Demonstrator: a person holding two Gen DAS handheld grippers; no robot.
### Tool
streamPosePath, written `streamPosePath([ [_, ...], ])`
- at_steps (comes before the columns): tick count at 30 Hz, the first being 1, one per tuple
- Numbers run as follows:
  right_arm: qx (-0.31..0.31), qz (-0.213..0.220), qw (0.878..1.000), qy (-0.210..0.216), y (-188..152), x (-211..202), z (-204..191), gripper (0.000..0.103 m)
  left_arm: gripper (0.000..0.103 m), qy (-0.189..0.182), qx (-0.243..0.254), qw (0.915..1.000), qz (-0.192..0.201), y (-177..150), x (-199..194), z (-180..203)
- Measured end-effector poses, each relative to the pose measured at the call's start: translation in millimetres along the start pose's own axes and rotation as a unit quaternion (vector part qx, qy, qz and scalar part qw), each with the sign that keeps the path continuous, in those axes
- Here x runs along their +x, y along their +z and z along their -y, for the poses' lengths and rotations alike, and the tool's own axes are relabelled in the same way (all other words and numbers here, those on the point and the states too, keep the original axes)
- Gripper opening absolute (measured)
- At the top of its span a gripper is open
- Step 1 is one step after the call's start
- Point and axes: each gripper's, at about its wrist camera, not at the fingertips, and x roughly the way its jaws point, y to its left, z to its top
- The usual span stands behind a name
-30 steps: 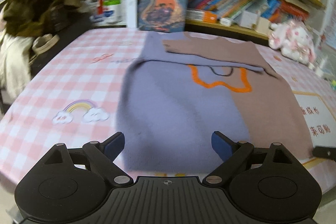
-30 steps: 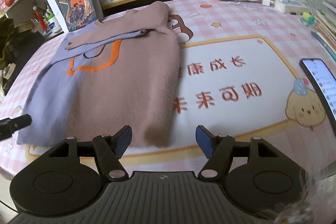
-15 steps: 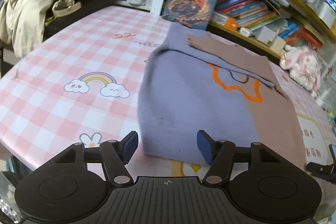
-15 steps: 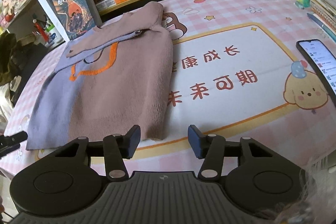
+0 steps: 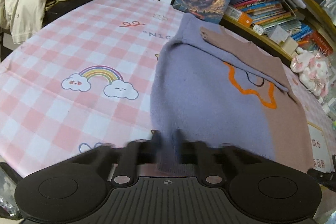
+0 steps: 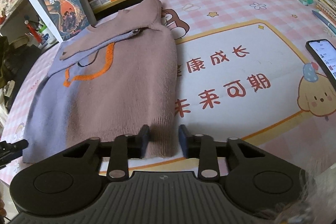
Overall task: Fold clothes
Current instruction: 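Grasp the sweater hem with the right gripper while the left gripper grasps it too, then lift the hem with both grippers and fold it over toward the collar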
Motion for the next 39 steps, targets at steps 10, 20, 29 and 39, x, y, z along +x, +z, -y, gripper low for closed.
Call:
streamPosePath([
  [10, -0.024, 0.028, 0.997, 0.07, 10.9, -9.9, -25.7, 0.006, 0.009, -0.04, 0.049, 0.9979, 0.013, 7.5, -7.4, 25.2],
  [20, 0.044, -0.017, 0.998, 0.046, 5.2, 9.0, -5.1, 0.028, 0.043, -0.049, 0.0, 0.9984, -0.028, 4.5, 0.0, 5.7],
  [29, 0.074, -0.019, 0.995, 0.071, 6.6, 14.8, -5.5, 0.028, 0.038, -0.063, -0.037, 0.9967, -0.034, 5.0, 7.2, -8.0],
  [39, 0.085, -0.014, 0.995, 0.052, -0.7, 8.9, 1.6, 0.01, 0.004, -0.081, -0.066, 0.9938, -0.037, -1.2, 3.6, -21.8],
])
